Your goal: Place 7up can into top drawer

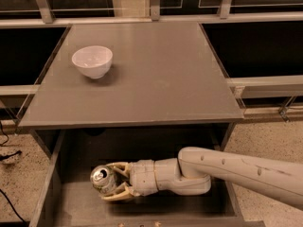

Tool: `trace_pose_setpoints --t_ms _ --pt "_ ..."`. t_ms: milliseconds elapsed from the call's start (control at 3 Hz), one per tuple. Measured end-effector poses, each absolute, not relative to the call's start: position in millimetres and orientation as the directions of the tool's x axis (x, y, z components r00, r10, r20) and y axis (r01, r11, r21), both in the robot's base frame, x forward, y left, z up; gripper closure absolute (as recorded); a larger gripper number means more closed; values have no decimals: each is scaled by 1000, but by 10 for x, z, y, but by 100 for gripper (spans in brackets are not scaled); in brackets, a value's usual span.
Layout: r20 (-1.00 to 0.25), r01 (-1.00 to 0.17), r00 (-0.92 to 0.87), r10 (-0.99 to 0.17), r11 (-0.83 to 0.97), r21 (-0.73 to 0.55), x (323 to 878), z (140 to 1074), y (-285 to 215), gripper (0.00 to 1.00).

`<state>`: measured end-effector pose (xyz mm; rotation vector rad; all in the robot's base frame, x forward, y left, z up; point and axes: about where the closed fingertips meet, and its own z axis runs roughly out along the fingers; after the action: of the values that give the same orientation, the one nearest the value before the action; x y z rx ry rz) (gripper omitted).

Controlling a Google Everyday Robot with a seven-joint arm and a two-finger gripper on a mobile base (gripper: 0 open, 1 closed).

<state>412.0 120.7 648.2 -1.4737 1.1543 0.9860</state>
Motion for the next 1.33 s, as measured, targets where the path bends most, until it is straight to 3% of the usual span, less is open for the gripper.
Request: trace_pose_setpoints --t_ms 1333 --pt "-982 -991 127 -138 -50 -121 4032 6346 1254 100"
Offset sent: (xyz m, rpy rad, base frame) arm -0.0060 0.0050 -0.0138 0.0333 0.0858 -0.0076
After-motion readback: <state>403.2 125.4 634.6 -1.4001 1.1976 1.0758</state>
